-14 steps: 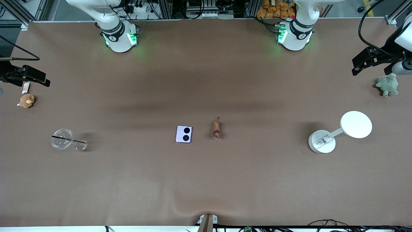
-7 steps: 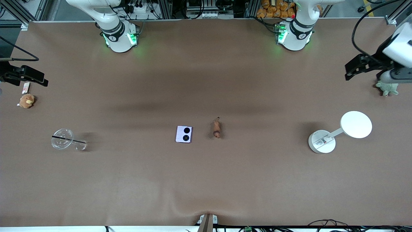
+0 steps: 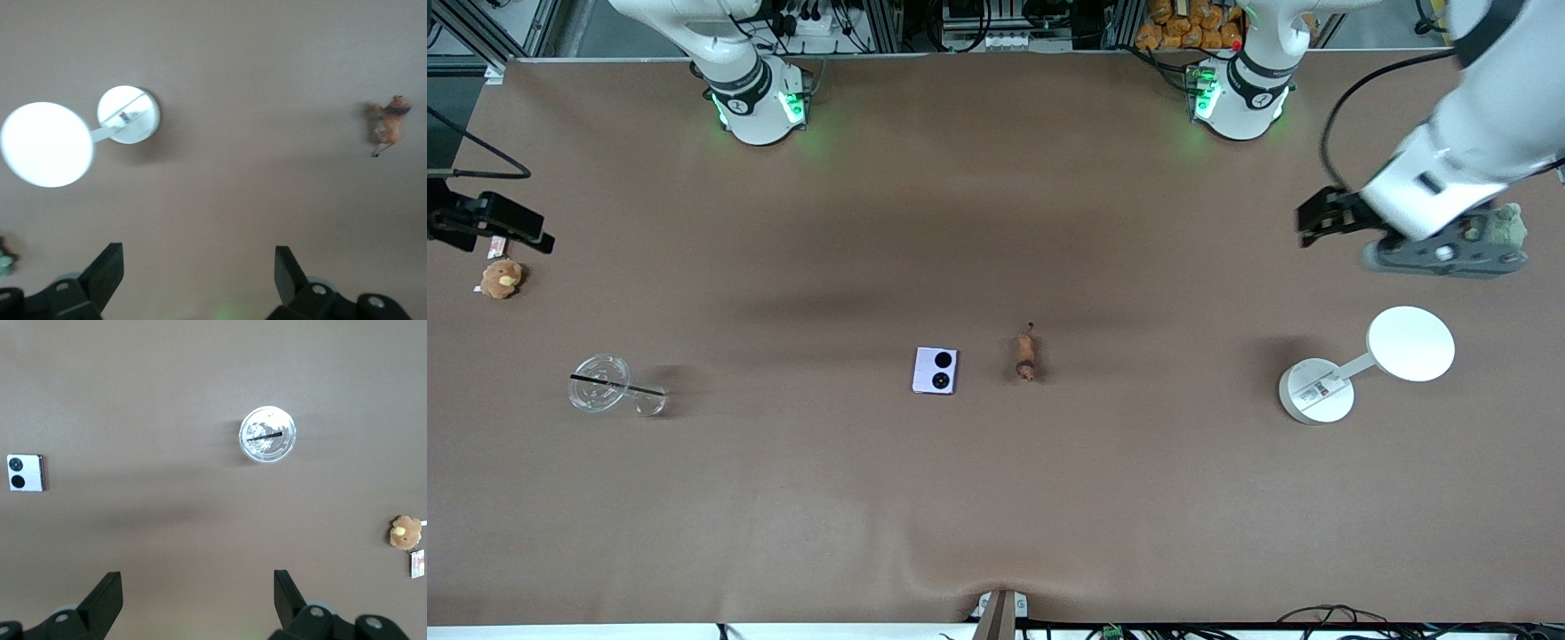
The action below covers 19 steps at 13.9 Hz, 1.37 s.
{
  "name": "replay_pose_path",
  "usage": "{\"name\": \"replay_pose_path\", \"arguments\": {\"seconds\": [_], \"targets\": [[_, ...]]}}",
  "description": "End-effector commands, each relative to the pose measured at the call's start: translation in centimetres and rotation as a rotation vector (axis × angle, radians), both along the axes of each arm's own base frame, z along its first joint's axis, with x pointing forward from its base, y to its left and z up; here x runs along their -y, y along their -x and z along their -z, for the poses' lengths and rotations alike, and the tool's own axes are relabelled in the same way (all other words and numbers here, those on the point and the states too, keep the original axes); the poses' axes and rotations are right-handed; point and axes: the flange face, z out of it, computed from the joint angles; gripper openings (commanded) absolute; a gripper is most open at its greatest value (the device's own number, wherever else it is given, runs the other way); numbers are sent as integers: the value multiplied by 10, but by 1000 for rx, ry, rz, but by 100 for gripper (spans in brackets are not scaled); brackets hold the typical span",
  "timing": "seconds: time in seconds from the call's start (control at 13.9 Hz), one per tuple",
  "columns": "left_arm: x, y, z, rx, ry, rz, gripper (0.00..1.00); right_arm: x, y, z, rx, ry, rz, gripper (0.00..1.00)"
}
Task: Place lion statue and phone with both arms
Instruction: 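Move the left gripper toward the lion figurine while the right gripper reaches the phone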
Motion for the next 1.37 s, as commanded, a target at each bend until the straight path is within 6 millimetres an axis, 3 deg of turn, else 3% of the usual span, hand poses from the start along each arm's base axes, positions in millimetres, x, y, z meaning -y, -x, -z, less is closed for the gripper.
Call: {"name": "replay_pose_path", "arguments": {"seconds": [0.0,0.14,0.36,0.57,0.86,1.08,1.29], "targets": [[46,-10,20,9,35,-45,100,9,-10,11,0,-3,19,100],[87,-12,43,12,51,-82,100,3,-25,35,-18,-1,5,100],[131,-21,84,12,65,-152,100,-23,-21,48,-99,-8,-41,100],[170,-32,120,30,106,-155,100,-77,-32,84,-170,-8,-127,100],[203,-41,160,54,120,-191,100,-82,-34,99,-209,-22,-133,100],[233,-39,190,73,142,-233,100,-83,-37,152,-383,-33,-137,100],[264,-35,227,78,141,-243,100,-116,-35,157,-396,-72,-168,100]]}}
